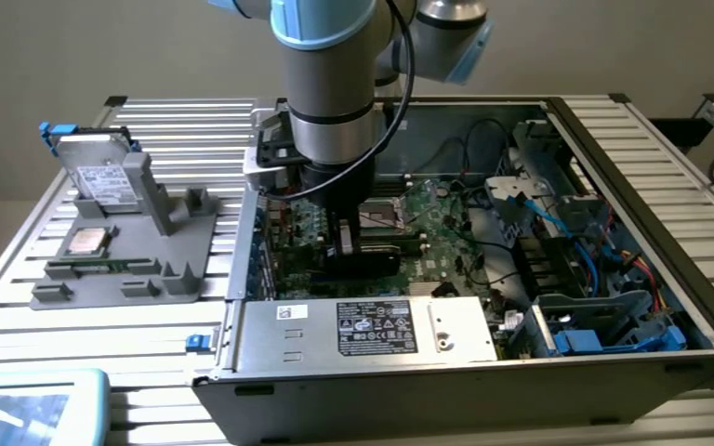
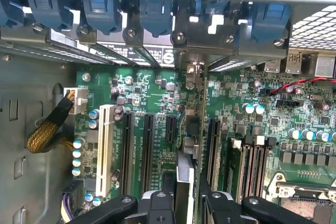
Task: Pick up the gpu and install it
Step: 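Insert the gpu into the slot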
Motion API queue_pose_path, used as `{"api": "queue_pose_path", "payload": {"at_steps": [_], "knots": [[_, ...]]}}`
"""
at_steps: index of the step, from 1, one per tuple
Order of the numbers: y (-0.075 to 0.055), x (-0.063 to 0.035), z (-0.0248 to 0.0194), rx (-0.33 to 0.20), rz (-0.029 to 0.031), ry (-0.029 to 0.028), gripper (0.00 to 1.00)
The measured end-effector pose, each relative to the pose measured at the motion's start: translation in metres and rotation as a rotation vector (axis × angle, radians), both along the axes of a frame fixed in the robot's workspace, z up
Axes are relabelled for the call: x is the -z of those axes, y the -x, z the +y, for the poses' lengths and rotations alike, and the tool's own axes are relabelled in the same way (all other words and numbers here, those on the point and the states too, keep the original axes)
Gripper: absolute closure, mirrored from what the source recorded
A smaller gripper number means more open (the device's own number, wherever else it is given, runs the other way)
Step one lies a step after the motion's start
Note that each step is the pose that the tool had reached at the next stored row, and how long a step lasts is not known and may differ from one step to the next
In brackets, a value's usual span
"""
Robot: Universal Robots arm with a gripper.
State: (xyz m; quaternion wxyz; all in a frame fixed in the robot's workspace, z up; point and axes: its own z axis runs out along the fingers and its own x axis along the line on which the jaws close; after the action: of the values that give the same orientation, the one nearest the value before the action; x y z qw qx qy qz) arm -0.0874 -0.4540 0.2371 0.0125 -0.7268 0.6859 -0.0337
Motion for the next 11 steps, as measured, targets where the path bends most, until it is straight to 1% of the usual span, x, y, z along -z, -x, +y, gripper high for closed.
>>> {"api": "queue_pose_path", "payload": {"at_steps": [2, 3, 4, 5, 6, 8, 9, 11], "knots": [[0.000, -0.0002, -0.0001, 0.000, -0.0004, 0.0002, 0.72], [0.000, -0.0006, -0.0001, 0.000, -0.0017, -0.0001, 0.72], [0.000, -0.0013, 0.0000, 0.000, -0.0023, 0.0001, 0.67], [0.000, -0.0017, 0.0000, 0.000, -0.0025, -0.0001, 0.67], [0.000, -0.0019, 0.0000, 0.000, -0.0029, -0.0003, 0.59], [0.000, -0.0030, 0.0000, 0.000, -0.0034, 0.0001, 0.59], [0.000, -0.0059, -0.0001, 0.000, -0.0036, 0.0002, 0.59], [0.000, -0.0151, 0.0000, 0.001, -0.0037, 0.0000, 0.59]]}}
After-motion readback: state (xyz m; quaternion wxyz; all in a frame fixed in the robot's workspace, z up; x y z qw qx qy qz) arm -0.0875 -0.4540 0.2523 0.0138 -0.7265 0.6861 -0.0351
